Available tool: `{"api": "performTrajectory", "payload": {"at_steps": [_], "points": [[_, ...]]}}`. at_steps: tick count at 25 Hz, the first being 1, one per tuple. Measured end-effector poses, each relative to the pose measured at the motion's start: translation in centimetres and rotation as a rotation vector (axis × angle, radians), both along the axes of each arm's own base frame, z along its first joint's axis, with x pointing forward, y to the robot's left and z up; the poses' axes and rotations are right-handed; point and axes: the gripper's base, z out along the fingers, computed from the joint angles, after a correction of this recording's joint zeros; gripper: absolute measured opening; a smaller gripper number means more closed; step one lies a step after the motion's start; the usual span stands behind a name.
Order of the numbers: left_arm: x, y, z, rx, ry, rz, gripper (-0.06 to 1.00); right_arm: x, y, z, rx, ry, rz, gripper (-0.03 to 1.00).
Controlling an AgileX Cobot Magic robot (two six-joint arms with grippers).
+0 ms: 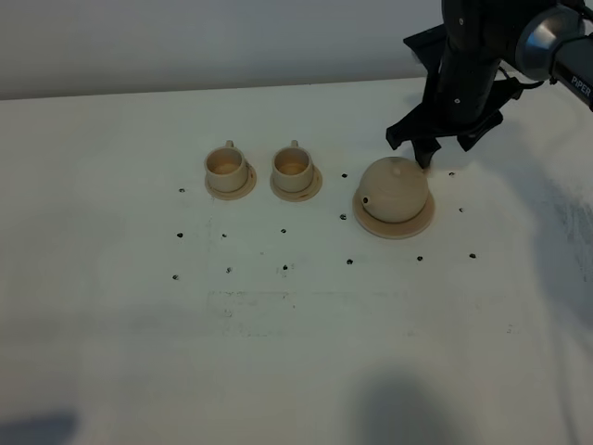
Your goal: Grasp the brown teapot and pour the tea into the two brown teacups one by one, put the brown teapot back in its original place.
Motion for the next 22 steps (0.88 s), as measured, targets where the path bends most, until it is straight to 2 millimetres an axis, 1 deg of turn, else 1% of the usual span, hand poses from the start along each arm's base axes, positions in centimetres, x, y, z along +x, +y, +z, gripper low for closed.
{"api": "performTrajectory", "payload": {"at_steps": [4,8,12,17,20,22], "points": [[0.0,0.0,0.0,0.0,0.0,0.0,0.31,-0.2,0.0,0.1,0.003,0.002,-0.006,0.55],[0.0,0.0,0.0,0.0,0.0,0.0,0.31,-1.3,-0.5,1.1,0.001,0.01,-0.01,0.55],[0.0,0.0,0.0,0.0,0.0,0.0,0.31,-2.2,-1.7,2.4,-0.021,0.002,-0.023,0.55],[0.0,0.0,0.0,0.0,0.0,0.0,0.31,-3.6,-2.7,3.1,-0.024,0.016,-0.054,0.55],[0.0,0.0,0.0,0.0,0.0,0.0,0.31,-4.7,-3.0,3.4,0.007,-0.025,-0.069,0.55],[0.0,0.0,0.0,0.0,0.0,0.0,0.31,-5.2,-3.1,3.7,0.042,-0.091,-0.071,0.55]]}}
